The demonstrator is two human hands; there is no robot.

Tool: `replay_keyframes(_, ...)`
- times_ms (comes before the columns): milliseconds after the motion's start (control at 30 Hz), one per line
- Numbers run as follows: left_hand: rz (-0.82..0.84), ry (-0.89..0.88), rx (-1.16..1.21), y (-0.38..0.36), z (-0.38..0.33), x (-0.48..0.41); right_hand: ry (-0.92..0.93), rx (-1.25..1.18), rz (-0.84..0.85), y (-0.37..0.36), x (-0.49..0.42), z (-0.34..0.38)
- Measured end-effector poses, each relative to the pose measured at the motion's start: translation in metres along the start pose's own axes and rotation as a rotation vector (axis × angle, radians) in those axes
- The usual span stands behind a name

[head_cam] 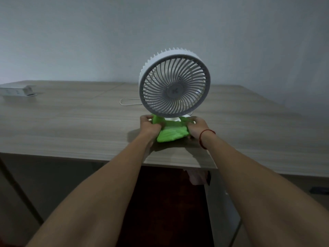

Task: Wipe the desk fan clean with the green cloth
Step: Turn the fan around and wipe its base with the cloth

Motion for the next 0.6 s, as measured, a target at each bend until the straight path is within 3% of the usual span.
replay_keyframes(67, 0.033, -0.005, -0.15, -0.005, -0.001, -0.003, -0.038, 0.292, -0.086, 0.012, -0.004, -0.005)
replay_keyframes(133, -0.038, -0.045, -0.34, 0.006, -0.01, 0.003, -0.082, 0.612, -0.199, 0.023, 0.001, -0.003)
replay_keyframes(200, -0.187, -0.111, -0.525, 0.029, -0.021, 0.006, 0.006, 0.845, -0.314, 0.021, 0.01, 0.016)
replay_keyframes(267, -0.229, -0.131, -0.692, 0.041, -0.021, 0.001, 0.15, 0.925, -0.373, 0.01, 0.016, 0.034)
replay_keyframes(333, -0.155, -0.119, -0.847, 0.036, -0.015, -0.006, 0.27, 0.967, -0.242, -0.017, 0.012, 0.037)
replay_keyframes(433, 0.004, -0.119, -0.99, 0.019, -0.003, -0.018, 0.313, 0.992, 0.118, -0.06, 0.001, 0.02)
replay_keyframes(600, 0.153, -0.028, -1.161, 0.006, 0.008, -0.025, 0.235, 0.864, 0.196, -0.045, -0.018, 0.005)
Point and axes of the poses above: each hand's wrist, its own x-axis away from the middle knuckle, its own y-axis out of the back of the hand, z = x × y, the point moved 10 cm from there along -x, towards the middle knuckle, and after that the axes turned 9 degrees about z, right-handed, at the moved point
